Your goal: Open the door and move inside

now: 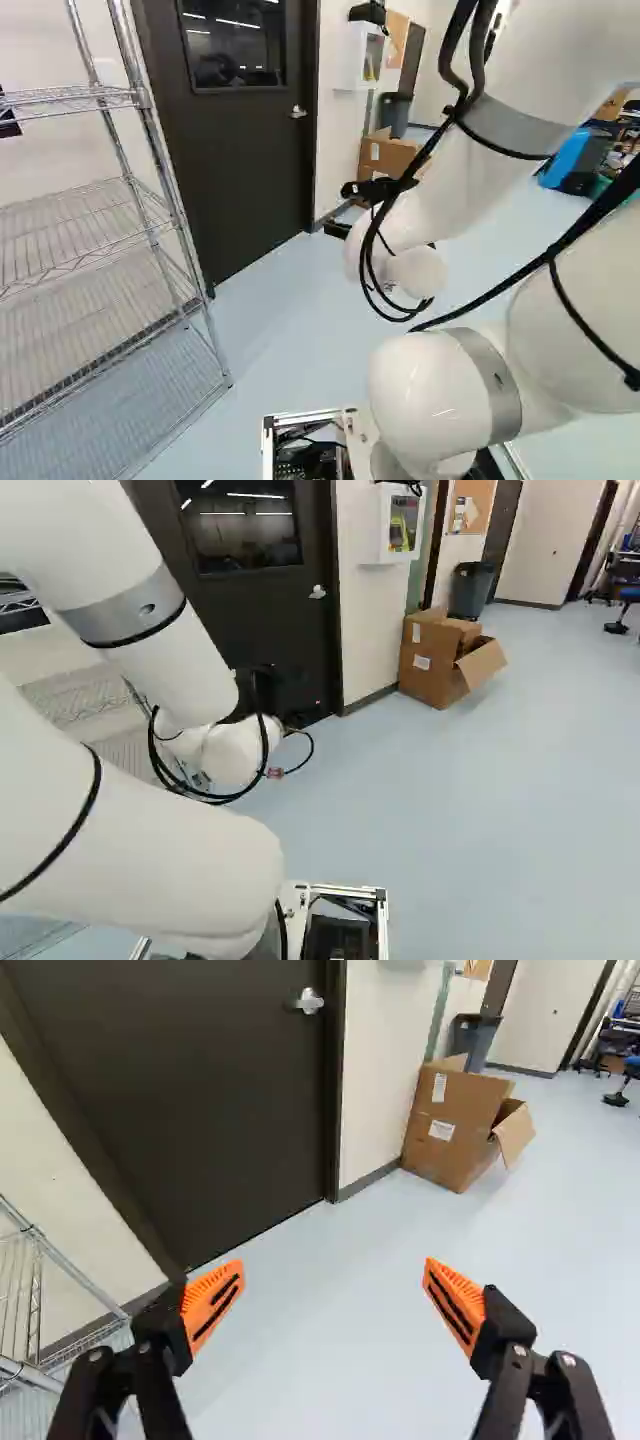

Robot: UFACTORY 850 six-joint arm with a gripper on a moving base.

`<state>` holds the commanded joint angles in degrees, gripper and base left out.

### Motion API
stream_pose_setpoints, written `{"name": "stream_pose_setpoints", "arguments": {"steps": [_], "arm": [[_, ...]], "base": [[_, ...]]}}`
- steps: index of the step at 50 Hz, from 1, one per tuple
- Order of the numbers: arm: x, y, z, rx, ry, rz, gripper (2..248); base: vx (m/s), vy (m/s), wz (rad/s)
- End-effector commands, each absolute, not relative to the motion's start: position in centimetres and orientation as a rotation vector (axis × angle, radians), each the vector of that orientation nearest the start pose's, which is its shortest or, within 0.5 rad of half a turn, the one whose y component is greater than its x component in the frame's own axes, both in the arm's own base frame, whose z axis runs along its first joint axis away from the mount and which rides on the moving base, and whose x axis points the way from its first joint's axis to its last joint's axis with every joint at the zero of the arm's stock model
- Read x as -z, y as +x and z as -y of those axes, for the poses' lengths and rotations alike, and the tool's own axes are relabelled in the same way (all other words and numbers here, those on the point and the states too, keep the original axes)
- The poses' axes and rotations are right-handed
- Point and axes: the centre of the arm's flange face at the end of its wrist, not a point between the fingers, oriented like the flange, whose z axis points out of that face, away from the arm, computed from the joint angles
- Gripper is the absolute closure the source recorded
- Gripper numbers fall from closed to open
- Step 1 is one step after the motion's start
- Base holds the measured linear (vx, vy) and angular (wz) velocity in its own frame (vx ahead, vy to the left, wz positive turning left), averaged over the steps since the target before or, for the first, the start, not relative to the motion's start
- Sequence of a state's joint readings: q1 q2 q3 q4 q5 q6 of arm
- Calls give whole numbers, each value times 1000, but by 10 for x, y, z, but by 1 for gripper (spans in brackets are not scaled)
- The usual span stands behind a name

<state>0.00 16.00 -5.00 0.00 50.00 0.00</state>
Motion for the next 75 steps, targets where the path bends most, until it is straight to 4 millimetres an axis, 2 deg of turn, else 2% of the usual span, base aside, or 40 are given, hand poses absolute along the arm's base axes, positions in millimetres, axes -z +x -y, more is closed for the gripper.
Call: {"name": "stream_pose_setpoints", "arguments": {"steps": [47, 75], "arm": [[-366, 270, 0, 1824, -2558, 0, 3], [-366, 270, 0, 1824, -2558, 0, 3]], "base": [[183, -2, -16], [227, -53, 2]]}}
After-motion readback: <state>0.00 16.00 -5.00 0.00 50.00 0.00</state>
